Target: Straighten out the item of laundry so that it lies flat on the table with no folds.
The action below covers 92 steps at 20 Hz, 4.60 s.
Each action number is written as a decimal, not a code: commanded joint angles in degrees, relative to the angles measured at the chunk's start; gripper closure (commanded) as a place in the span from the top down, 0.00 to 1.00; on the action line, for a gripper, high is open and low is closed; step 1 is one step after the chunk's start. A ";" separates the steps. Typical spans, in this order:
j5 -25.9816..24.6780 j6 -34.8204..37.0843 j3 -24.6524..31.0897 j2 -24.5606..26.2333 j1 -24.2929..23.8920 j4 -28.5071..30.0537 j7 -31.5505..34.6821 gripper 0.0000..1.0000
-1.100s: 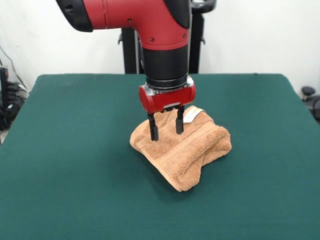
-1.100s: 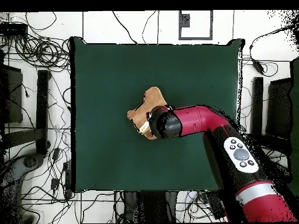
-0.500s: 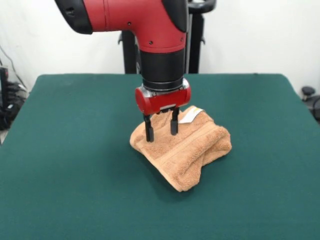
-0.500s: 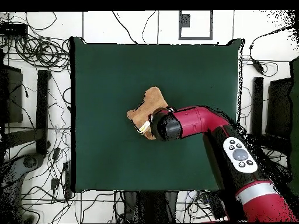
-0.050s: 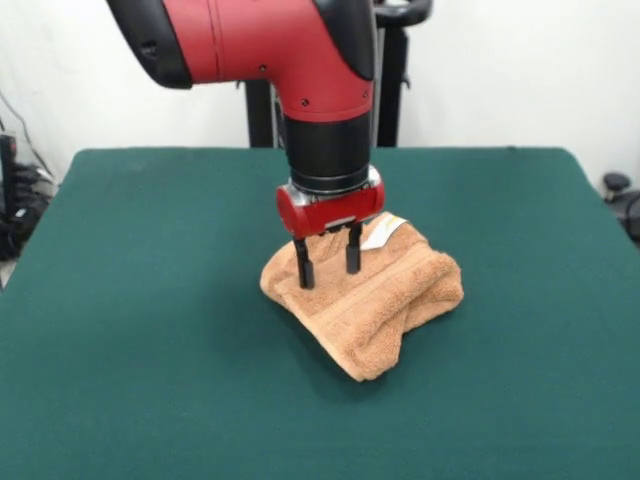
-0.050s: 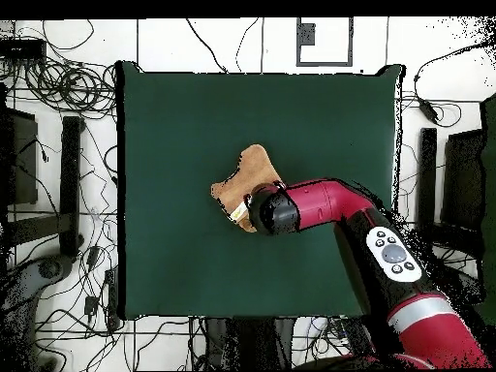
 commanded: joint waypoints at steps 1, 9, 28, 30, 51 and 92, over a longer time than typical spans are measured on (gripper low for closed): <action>-2.07 4.22 4.44 4.26 -0.19 1.32 -9.89 1.00; -4.57 2.85 2.36 6.12 1.14 0.15 -8.93 1.00; 2.08 5.02 4.72 -3.43 2.82 5.46 -1.90 0.00; 4.66 4.50 6.24 -6.33 3.13 7.03 0.24 0.00; 12.34 -1.78 -0.32 -11.65 15.23 6.10 11.37 0.00; 19.62 -17.74 -16.58 -12.41 29.02 3.09 12.34 0.00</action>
